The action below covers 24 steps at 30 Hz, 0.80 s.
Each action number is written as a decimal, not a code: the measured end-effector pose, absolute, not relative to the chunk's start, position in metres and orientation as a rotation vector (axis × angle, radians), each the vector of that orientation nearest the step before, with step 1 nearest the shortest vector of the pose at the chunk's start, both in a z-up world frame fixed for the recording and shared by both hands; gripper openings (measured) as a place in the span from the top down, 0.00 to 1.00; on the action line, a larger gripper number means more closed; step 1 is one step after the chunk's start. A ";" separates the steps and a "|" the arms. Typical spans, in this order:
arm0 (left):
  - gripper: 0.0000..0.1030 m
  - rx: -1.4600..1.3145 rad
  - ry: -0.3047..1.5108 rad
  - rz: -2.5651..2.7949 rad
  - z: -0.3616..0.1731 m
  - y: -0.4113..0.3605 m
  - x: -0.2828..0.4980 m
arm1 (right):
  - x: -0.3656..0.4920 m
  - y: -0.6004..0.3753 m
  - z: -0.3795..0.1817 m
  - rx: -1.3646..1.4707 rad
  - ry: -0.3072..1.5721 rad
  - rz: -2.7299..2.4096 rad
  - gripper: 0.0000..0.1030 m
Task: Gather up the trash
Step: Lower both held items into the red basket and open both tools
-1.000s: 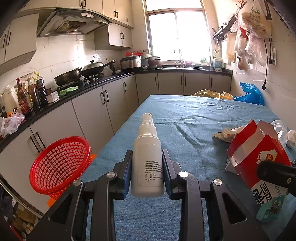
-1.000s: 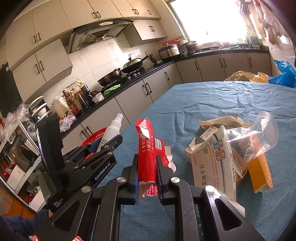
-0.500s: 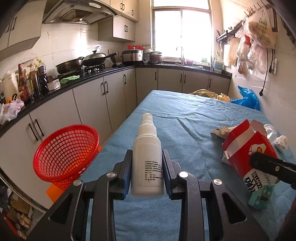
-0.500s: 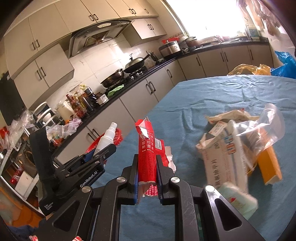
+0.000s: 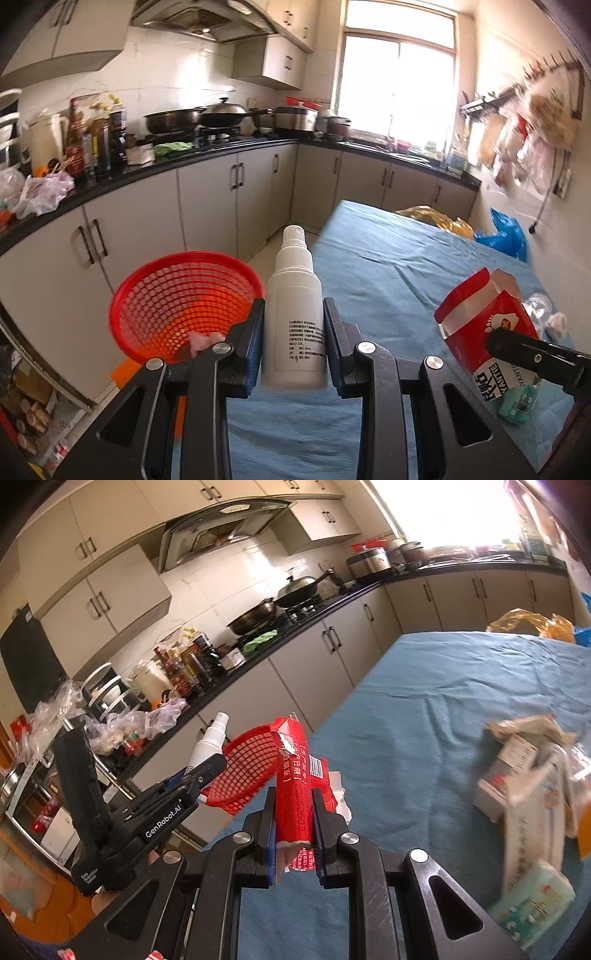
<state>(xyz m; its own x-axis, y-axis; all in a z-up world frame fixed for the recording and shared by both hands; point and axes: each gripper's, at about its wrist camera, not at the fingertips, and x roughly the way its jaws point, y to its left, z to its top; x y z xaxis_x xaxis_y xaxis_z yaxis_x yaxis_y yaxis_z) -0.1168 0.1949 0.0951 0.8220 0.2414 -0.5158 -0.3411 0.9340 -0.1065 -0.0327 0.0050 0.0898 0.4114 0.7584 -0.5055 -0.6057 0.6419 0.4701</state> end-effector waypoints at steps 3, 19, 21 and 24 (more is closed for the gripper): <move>0.72 -0.224 0.512 0.340 0.097 0.214 -0.125 | -0.032 0.021 0.093 0.217 0.762 0.893 0.84; 0.72 -0.341 0.531 0.447 0.093 0.315 -0.137 | -0.005 0.131 0.107 0.154 0.804 0.988 0.84; 0.72 -0.348 0.556 0.444 0.088 0.324 -0.128 | 0.002 0.145 0.104 0.157 0.820 0.991 0.84; 0.72 -0.353 0.587 0.441 0.080 0.335 -0.117 | 0.013 0.169 0.098 0.154 0.849 1.000 0.84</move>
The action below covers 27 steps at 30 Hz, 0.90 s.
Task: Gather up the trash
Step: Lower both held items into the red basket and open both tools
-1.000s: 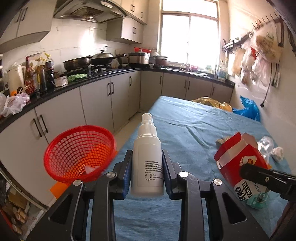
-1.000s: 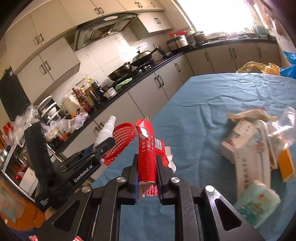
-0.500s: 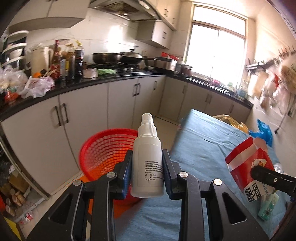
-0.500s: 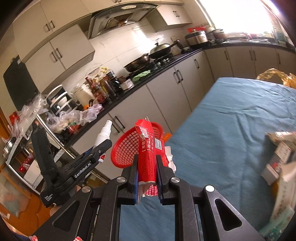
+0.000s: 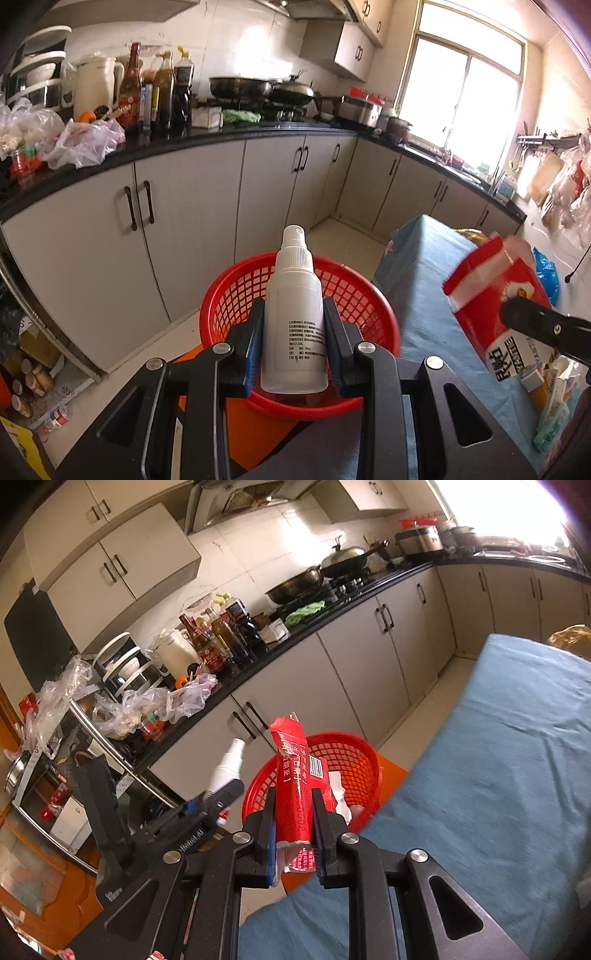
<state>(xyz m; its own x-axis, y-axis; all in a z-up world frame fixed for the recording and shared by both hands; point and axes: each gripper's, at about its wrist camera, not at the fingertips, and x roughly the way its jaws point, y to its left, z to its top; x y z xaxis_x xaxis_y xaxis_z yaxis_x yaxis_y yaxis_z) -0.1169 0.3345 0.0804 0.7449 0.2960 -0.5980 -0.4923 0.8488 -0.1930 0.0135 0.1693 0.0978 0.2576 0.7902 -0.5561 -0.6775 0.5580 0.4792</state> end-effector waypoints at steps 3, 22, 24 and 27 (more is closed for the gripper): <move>0.72 -0.362 0.615 0.440 0.071 0.341 -0.107 | 0.024 0.192 0.092 0.146 0.865 0.997 0.84; 0.36 -0.391 0.613 0.421 0.062 0.336 -0.108 | 0.039 0.177 0.089 0.177 0.845 0.933 0.68; 0.36 -0.387 0.613 0.405 0.064 0.327 -0.110 | 0.028 0.161 0.090 0.167 0.828 0.923 0.60; 0.36 -0.362 0.620 0.363 0.066 0.303 -0.110 | 0.013 0.137 0.093 0.161 0.803 0.901 0.58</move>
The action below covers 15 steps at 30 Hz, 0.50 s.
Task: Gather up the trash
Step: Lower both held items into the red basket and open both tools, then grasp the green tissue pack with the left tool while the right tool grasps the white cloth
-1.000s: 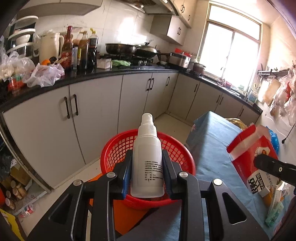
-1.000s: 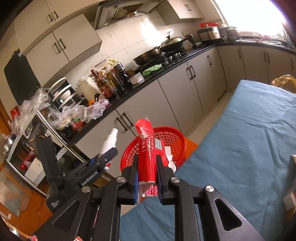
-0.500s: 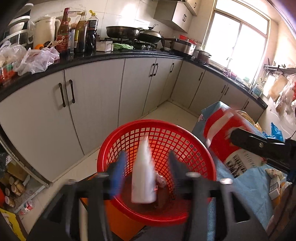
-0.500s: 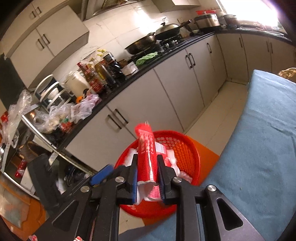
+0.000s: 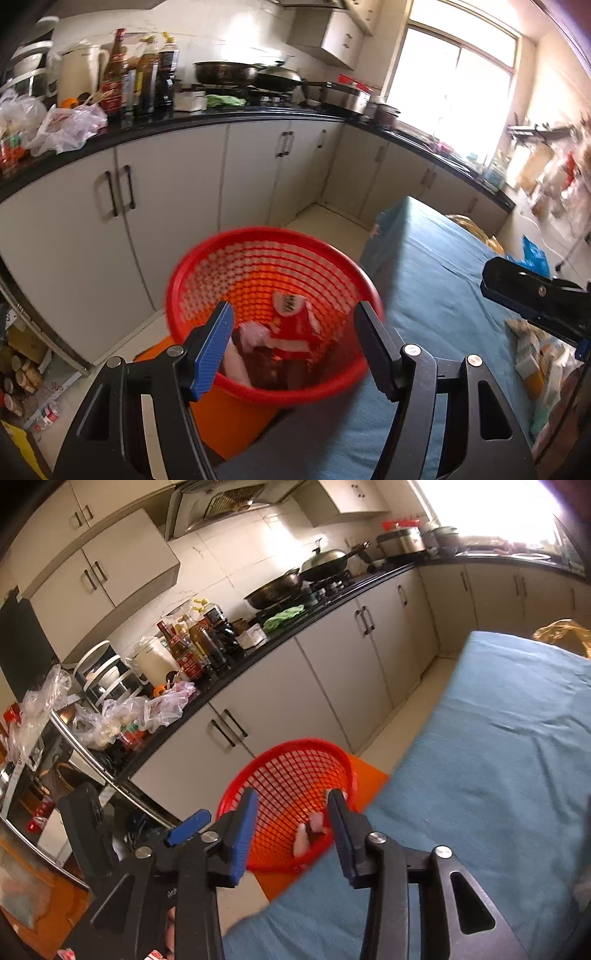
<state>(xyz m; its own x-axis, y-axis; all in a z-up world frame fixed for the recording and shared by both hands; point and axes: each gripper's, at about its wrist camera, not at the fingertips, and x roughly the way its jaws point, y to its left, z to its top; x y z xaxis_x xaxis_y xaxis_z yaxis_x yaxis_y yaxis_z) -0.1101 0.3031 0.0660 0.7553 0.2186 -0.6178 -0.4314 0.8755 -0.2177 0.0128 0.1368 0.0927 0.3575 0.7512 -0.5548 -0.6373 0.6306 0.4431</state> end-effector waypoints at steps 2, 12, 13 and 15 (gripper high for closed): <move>0.36 -0.343 0.627 0.333 0.067 0.289 -0.108 | 0.003 0.116 0.093 0.156 0.784 0.878 0.57; 0.35 -0.220 0.695 0.168 0.064 0.194 -0.084 | -0.021 0.012 0.090 0.260 0.756 0.798 0.53; 0.35 -0.209 0.700 0.157 0.063 0.187 -0.082 | -0.024 0.001 0.091 0.270 0.749 0.790 0.53; 0.33 -0.183 0.714 0.116 0.062 0.167 -0.077 | -0.030 -0.025 0.094 0.293 0.725 0.763 0.53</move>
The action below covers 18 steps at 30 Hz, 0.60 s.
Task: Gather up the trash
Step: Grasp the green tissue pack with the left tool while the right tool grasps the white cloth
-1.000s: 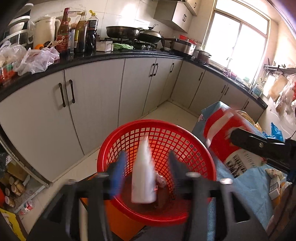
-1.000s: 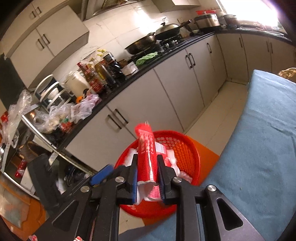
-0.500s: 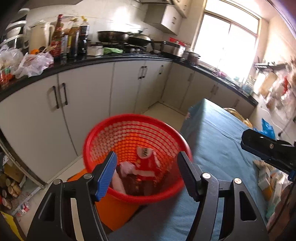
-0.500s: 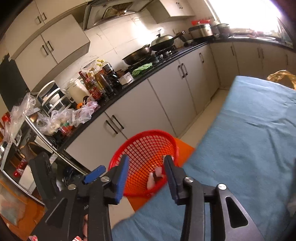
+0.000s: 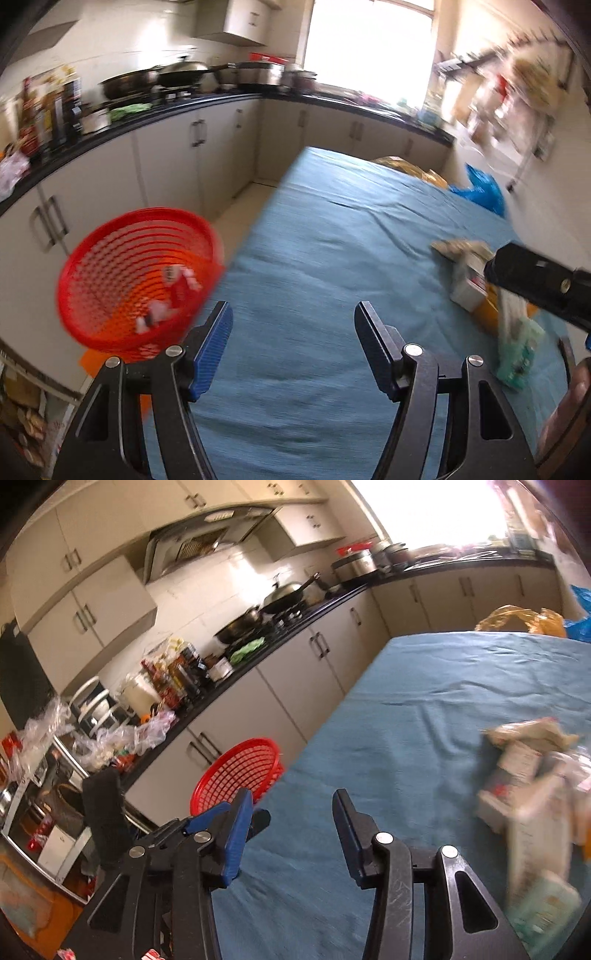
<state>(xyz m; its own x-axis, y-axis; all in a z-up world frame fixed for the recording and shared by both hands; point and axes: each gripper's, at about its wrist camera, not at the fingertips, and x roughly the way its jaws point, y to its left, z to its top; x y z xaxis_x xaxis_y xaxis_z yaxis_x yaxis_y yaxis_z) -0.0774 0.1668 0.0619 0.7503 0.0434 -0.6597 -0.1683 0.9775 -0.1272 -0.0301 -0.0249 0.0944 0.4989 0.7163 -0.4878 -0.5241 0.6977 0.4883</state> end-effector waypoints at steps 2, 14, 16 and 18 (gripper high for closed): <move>0.31 -0.157 0.727 0.075 0.061 0.146 -0.073 | -0.035 -0.055 0.100 0.320 0.693 0.721 0.53; 0.16 -0.067 0.783 -0.153 0.062 0.055 -0.056 | -0.005 -0.255 0.119 0.359 0.613 0.039 0.26; 0.16 -0.065 0.796 -0.213 0.063 0.040 -0.056 | 0.008 -0.282 0.110 0.352 0.636 -0.069 0.25; 0.13 -0.051 0.816 -0.261 0.063 0.022 -0.057 | 0.024 -0.303 0.099 0.354 0.686 -0.131 0.25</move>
<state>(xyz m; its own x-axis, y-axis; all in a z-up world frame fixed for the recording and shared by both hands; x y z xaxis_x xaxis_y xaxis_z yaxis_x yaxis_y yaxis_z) -0.0568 0.0221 0.0629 0.6550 -0.2501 -0.7131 0.2106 0.9667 -0.1456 0.0237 -0.3030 0.0994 0.7683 -0.0027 -0.6401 0.2333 0.9324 0.2761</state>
